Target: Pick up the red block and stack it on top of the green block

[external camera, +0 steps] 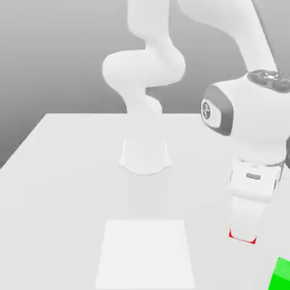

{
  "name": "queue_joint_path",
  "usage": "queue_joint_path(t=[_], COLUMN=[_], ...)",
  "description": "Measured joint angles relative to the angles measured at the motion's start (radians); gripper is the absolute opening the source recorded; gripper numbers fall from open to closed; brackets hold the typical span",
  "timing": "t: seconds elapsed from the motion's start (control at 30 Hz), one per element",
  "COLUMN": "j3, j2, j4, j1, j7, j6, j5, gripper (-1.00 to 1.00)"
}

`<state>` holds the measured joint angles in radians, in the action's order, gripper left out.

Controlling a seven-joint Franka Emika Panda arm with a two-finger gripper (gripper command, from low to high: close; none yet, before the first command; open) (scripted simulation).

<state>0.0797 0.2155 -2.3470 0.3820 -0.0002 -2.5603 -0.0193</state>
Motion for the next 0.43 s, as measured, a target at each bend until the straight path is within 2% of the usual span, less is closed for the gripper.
queue_joint_path(t=[0.13, 0.23, 0.27, 0.43], j3=[0.014, 0.007, 0.003, 0.003], j2=[0.085, 0.181, 0.216, 0.216], j4=[0.141, 0.174, 0.178, 0.178], j1=[0.044, 0.060, 0.064, 0.064], j7=[0.002, 0.012, 0.015, 0.015], j6=[0.057, -0.006, -0.036, -0.036], j5=[0.053, 0.077, 0.083, 0.083], gripper=[-1.00, -1.00, 1.00, 1.00])
